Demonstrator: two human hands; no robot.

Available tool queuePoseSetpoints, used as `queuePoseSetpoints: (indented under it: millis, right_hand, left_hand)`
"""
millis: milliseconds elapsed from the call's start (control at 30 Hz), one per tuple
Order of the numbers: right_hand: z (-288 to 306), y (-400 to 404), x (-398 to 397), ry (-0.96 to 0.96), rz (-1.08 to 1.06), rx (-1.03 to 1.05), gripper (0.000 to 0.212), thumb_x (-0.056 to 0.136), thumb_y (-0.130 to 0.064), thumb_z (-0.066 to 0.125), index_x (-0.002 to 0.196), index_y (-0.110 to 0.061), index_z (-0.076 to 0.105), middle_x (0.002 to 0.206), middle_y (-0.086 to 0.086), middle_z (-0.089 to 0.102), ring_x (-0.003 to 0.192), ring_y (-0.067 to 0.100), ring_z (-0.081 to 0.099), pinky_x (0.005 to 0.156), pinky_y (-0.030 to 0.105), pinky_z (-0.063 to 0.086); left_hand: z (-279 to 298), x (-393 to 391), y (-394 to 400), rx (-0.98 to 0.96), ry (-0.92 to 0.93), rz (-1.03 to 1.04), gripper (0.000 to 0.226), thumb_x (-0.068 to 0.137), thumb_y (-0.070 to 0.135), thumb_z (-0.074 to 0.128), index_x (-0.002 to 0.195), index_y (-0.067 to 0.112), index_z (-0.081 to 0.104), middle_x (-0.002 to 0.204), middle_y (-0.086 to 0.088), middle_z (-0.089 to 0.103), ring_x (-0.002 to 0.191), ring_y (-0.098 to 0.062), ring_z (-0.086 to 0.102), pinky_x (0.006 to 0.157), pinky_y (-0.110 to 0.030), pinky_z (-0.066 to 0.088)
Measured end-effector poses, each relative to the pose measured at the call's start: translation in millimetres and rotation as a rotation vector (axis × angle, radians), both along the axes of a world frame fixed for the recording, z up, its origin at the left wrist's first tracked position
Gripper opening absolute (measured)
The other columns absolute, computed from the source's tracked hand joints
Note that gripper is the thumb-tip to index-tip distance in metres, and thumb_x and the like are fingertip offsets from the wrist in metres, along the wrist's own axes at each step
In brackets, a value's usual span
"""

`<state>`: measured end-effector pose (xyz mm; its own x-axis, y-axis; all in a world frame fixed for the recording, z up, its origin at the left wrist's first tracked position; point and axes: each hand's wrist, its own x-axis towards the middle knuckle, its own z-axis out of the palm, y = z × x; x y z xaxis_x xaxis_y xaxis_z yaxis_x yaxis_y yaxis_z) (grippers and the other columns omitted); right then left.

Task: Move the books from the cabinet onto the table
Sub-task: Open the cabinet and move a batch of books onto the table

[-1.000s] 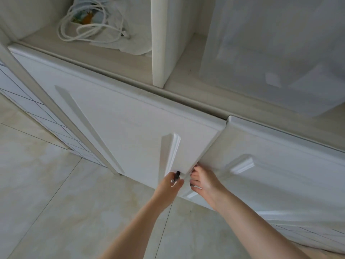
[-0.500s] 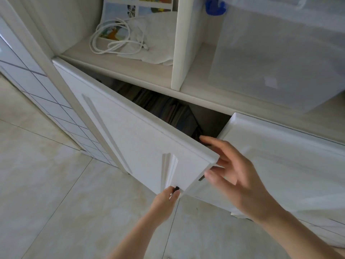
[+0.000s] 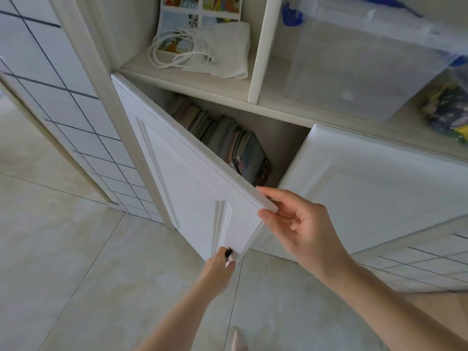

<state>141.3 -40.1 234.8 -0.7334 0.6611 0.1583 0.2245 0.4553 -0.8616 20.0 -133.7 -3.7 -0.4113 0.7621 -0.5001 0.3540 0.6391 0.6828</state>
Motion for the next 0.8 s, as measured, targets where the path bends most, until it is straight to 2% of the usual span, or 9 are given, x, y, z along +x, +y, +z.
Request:
queuePoseSetpoints:
  millis: [100, 233, 333, 433, 533, 600, 667, 733, 800]
  right_hand:
    - [3.0, -28.6, -5.6, -0.007, 0.003, -0.016, 0.035, 0.088, -0.01, 0.067, 0.123, -0.009, 0.061, 0.099, -0.006, 0.074, 0.092, 0.0, 0.07, 0.079, 0.015, 0.055]
    - [8.2, -67.2, -17.2, -0.081, 0.035, 0.009, 0.036, 0.088, -0.01, 0.068, 0.122, -0.012, 0.057, 0.101, -0.012, 0.072, 0.093, -0.002, 0.069, 0.074, 0.017, 0.058]
    - [18.9, -95.6, -29.6, -0.149, 0.077, -0.064, 0.048, 0.09, -0.019, 0.066, 0.135, -0.02, 0.047, 0.107, -0.012, 0.07, 0.096, -0.003, 0.068, 0.078, 0.021, 0.059]
    - [34.9, -118.4, -45.2, -0.225, 0.137, -0.166, 0.032, 0.095, -0.027, 0.058, 0.126, -0.025, 0.056, 0.106, -0.013, 0.071, 0.096, -0.004, 0.067, 0.08, 0.016, 0.055]
    - [46.8, -142.4, -65.0, -0.264, 0.2, -0.288, 0.025, 0.098, -0.024, 0.051, 0.118, -0.03, 0.064, 0.1, -0.014, 0.073, 0.095, -0.003, 0.067, 0.085, 0.017, 0.054]
    - [49.9, -153.2, -82.3, -0.287, 0.217, -0.354, 0.026, 0.098, -0.027, 0.049, 0.117, -0.028, 0.067, 0.102, -0.012, 0.073, 0.095, -0.001, 0.067, 0.086, 0.019, 0.054]
    - [55.9, -158.6, -107.6, -0.315, 0.197, -0.38, 0.03, 0.099, -0.028, 0.048, 0.125, -0.023, 0.061, 0.116, -0.005, 0.069, 0.101, 0.003, 0.065, 0.082, 0.018, 0.052]
    - [61.9, -162.5, -136.3, -0.324, 0.192, -0.418, 0.039, 0.099, -0.028, 0.048, 0.137, -0.022, 0.048, 0.13, 0.0, 0.06, 0.111, 0.013, 0.061, 0.091, 0.03, 0.053]
    - [67.6, -168.6, -162.8, -0.289, 0.202, -0.541, 0.044, 0.099, -0.025, 0.047, 0.142, -0.021, 0.041, 0.132, 0.007, 0.057, 0.115, 0.023, 0.058, 0.094, 0.041, 0.053]
  left_hand:
    - [7.8, -6.9, -31.9, -0.016, -0.064, -0.017, 0.033, 0.093, 0.017, 0.047, 0.126, 0.017, 0.045, 0.113, -0.004, 0.056, 0.075, -0.013, 0.051, 0.055, -0.019, 0.041]
    - [28.2, -19.1, -71.0, 0.053, -0.17, 0.027, 0.037, 0.084, 0.014, 0.055, 0.115, 0.026, 0.039, 0.116, -0.002, 0.054, 0.09, -0.015, 0.056, 0.077, -0.028, 0.05]
    - [56.3, -25.2, -96.1, 0.2, -0.239, 0.132, 0.061, 0.074, 0.03, 0.062, 0.124, 0.042, 0.029, 0.133, 0.004, 0.047, 0.115, -0.018, 0.056, 0.095, -0.041, 0.052]
    - [100.8, -27.3, -114.5, 0.407, -0.162, 0.253, 0.09, 0.068, 0.045, 0.071, 0.141, 0.046, 0.019, 0.143, 0.013, 0.042, 0.123, -0.012, 0.052, 0.095, -0.041, 0.052]
    - [147.2, -32.5, -133.6, 0.586, 0.044, 0.396, 0.087, 0.072, 0.04, 0.075, 0.143, 0.037, 0.024, 0.131, 0.011, 0.054, 0.113, -0.01, 0.058, 0.082, -0.036, 0.057]
    - [168.1, -39.8, -148.1, 0.674, 0.128, 0.472, 0.074, 0.077, 0.021, 0.075, 0.136, 0.033, 0.032, 0.118, 0.011, 0.061, 0.101, -0.009, 0.064, 0.075, -0.032, 0.057]
    - [179.6, -51.7, -163.3, 0.685, 0.133, 0.536, 0.066, 0.08, 0.002, 0.067, 0.127, 0.04, 0.038, 0.094, 0.019, 0.065, 0.075, -0.002, 0.064, 0.059, -0.033, 0.056]
    - [186.1, -64.7, -180.2, 0.668, 0.142, 0.581, 0.063, 0.081, -0.004, 0.059, 0.122, 0.041, 0.044, 0.074, 0.013, 0.06, 0.051, -0.006, 0.05, 0.047, -0.033, 0.047]
    - [188.2, -79.2, -197.5, 0.669, 0.182, 0.59, 0.056, 0.082, -0.006, 0.059, 0.122, 0.032, 0.05, 0.066, 0.001, 0.056, 0.051, -0.011, 0.047, 0.046, -0.022, 0.039]
